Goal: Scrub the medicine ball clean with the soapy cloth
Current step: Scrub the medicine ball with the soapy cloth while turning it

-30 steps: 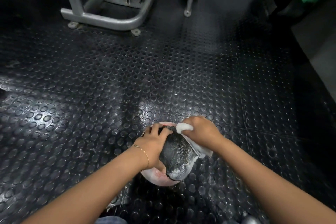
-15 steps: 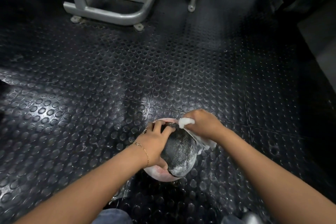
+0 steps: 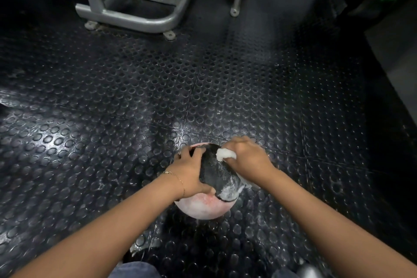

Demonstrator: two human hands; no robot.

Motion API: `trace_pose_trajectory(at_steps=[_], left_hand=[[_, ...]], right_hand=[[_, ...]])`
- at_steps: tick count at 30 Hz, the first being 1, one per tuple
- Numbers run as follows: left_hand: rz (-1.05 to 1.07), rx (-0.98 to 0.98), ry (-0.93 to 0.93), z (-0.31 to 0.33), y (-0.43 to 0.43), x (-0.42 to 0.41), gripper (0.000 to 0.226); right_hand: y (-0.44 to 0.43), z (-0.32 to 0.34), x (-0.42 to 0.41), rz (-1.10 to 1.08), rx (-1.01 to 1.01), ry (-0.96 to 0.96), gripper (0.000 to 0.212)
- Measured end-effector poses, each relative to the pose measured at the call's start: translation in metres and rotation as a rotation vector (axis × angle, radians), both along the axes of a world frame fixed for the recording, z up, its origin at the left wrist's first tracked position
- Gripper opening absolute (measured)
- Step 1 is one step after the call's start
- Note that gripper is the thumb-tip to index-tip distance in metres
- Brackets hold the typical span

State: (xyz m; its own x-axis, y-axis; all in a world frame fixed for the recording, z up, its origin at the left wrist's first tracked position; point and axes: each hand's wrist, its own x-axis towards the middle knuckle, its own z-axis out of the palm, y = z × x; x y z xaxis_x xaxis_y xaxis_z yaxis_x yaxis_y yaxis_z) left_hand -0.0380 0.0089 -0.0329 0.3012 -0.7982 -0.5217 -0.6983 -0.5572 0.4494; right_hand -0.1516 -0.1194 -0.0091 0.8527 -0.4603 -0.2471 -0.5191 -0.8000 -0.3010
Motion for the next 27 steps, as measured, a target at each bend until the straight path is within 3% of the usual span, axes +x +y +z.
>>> trace_pose_trajectory(at_steps=[4,14,20,27], left_hand=[[0.115,0.013,0.072,0.000,0.000,0.006,0.110],[0.112,0.051,0.067,0.003,-0.003,0.008,0.110],[0.068,0.067,-0.034,0.003,-0.003,0.004,0.110],[0.094,0.047,0.028,0.002,-0.003,0.007,0.106]], right_hand=[[0.014,0.004,-0.011,0.093,-0.009,-0.020,0.027],[0.017,-0.002,-0.015,0.132,-0.078,-0.072,0.029],[0.007,-0.002,-0.005,0.090,-0.085,-0.080,0.029],[0.016,-0.001,-0.025,0.141,-0.063,-0.090,0.029]])
